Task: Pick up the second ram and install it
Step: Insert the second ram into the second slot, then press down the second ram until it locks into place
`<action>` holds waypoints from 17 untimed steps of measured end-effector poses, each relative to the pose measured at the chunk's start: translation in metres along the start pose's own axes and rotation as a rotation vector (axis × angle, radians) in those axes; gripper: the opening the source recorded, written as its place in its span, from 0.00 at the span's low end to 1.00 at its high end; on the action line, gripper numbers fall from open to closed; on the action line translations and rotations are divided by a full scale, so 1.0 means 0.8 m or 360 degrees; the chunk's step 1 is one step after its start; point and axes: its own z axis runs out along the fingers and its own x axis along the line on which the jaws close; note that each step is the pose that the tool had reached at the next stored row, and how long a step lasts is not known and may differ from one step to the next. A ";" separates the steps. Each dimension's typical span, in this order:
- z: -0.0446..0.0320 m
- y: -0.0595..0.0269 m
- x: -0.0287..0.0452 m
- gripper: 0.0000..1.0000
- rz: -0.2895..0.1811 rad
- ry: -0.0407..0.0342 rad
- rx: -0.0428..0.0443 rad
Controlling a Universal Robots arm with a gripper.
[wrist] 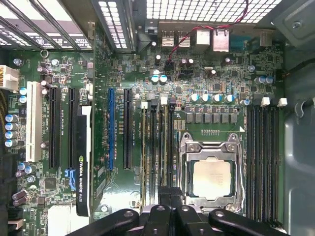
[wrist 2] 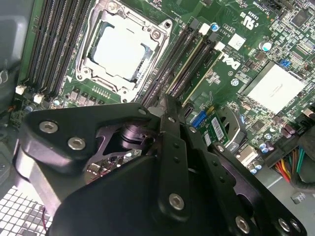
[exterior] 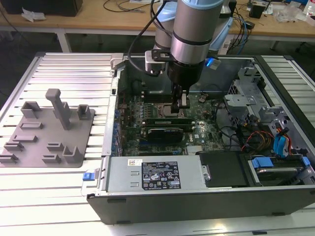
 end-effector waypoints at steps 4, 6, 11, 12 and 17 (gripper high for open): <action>-0.0006 0.000 0.0000 0.08 0.0000 0.0000 0.0000; -0.0006 0.000 0.0000 0.08 0.0000 0.0001 0.0000; -0.0010 0.000 0.0000 0.08 0.0000 0.0000 0.0000; -0.0010 0.000 0.0000 0.08 0.0000 0.0001 0.0000; -0.0015 -0.018 0.0002 0.08 0.0000 0.0001 0.0000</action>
